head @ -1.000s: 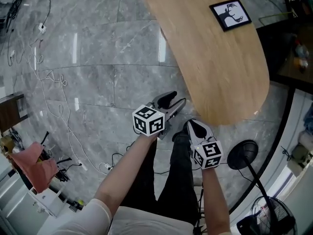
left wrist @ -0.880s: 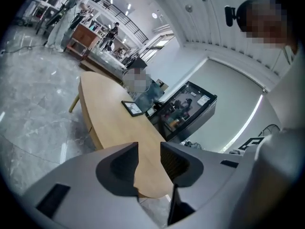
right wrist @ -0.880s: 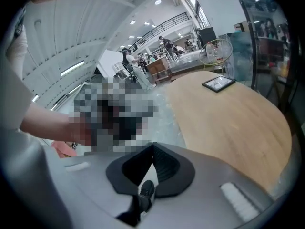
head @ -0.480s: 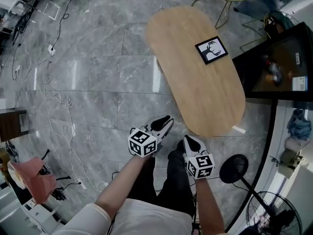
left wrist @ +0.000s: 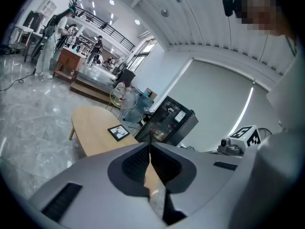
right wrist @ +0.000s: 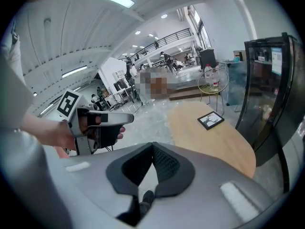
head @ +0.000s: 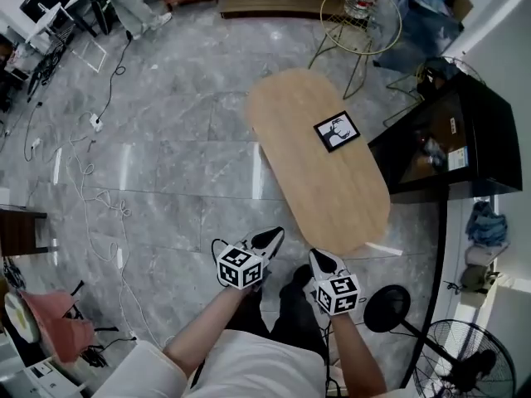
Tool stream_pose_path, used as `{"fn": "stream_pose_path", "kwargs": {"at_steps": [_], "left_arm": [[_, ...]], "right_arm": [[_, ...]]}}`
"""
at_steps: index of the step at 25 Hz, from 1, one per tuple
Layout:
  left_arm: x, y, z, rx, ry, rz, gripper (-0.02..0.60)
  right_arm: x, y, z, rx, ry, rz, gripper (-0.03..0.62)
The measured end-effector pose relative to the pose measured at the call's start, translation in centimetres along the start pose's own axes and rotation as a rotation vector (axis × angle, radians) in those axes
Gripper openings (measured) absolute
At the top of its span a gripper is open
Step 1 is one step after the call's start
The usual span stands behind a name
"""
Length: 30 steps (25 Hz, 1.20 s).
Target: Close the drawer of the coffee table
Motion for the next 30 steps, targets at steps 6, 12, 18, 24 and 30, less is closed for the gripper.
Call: {"fn": "stream_pose_path", "kwargs": {"at_steps": [6, 12, 18, 24, 30], "left_arm": [[4.5, -2.1, -3.9, -0.036, 0.06, -0.051, 0.008], [7.9, -4.1, -6.5, -0.092, 0.102, -0.076, 0.006], [9.9, -5.7, -7.7, -0.107, 0.143, -0.108, 0.006], [12.7, -7.7, -10.0, -0.128, 0.206, -0.119, 0.006], [15.5, -8.6, -12.0, -0.152, 0.252, -0.169, 0.006]], "right_arm": [[4.6, -2.7, 2.0, 0.02, 0.003, -0.045, 0.011], [8.4, -5.2, 4.1, 0.021, -0.03, -0.118, 0.011], [10.5, -7.0, 5.3, 0.023, -0.104, -0.14, 0.011], [13.7, -9.3, 6.5, 0.019, -0.135, -0.206, 0.011], [16.3, -11.0, 6.7, 0.013, -0.147, -0.286, 0.011]]}}
Point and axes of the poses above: the fingertips, and each gripper's own axes: y forward along the fingers, z to its left, x out of its top, the point moved 10 cm from there along -y, backward along the fingers, and after that the axes turned 10 degrees about -z, right-handed, at the moved point
